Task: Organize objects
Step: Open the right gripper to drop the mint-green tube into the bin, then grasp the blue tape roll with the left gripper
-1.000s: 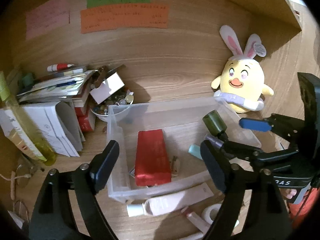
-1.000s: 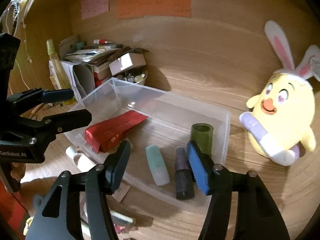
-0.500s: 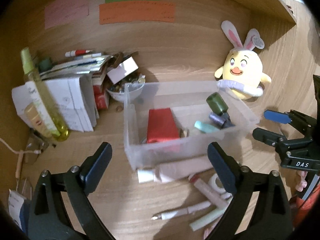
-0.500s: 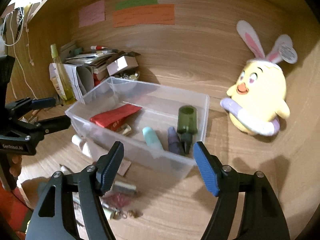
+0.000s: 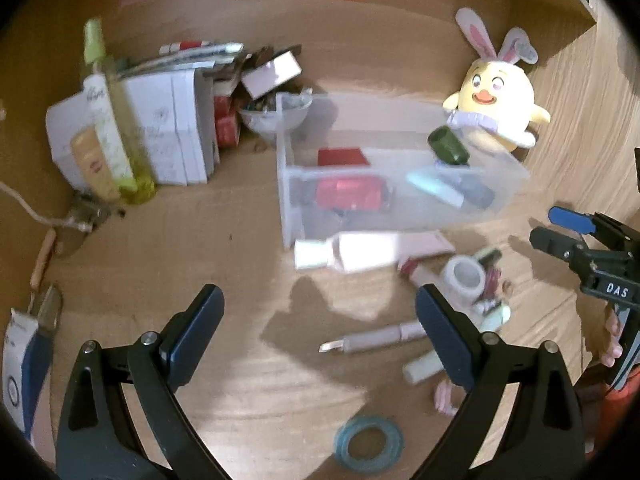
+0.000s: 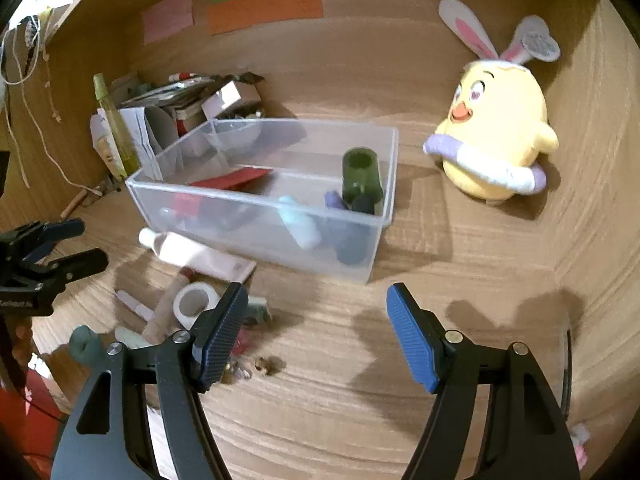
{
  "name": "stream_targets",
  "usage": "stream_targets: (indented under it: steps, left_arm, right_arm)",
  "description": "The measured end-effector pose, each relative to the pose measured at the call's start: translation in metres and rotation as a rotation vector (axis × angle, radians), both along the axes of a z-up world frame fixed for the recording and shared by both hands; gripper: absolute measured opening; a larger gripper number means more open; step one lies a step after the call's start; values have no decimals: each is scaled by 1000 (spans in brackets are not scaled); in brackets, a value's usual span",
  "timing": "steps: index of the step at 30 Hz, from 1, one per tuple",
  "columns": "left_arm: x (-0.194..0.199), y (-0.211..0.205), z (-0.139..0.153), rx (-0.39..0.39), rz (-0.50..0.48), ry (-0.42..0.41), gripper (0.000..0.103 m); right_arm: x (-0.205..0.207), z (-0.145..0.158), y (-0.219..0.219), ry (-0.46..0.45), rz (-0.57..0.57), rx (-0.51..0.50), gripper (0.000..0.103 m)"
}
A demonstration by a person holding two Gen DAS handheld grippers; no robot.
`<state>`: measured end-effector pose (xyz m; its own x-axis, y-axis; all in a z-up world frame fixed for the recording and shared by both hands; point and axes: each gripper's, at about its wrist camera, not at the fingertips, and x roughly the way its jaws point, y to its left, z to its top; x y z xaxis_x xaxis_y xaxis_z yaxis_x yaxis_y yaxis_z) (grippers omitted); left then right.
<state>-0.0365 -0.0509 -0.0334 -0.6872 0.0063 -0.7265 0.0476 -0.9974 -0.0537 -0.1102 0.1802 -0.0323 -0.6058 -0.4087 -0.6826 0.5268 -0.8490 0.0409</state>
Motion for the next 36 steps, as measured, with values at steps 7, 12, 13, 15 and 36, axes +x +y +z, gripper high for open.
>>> stream_targets:
  steps: [7, 12, 13, 15, 36]
  left_arm:
    - [22, -3, -13, -2, 4, -36, 97]
    - [34, -4, -21, 33, 3, -62, 97]
    - [35, -5, -22, 41, 3, -68, 97]
    - [39, -5, -26, 53, 1, -78, 97]
    - [61, 6, -35, 53, -68, -56, 39]
  right_arm:
    - [8, -15, 6, -37, -13, -5, 69]
    - [17, -22, 3, -50, 10, 6, 59]
    - [19, -23, 3, -65, 27, -6, 58]
    - [21, -26, 2, -82, 38, -11, 52]
    - [30, -42, -29, -75, 68, 74, 12]
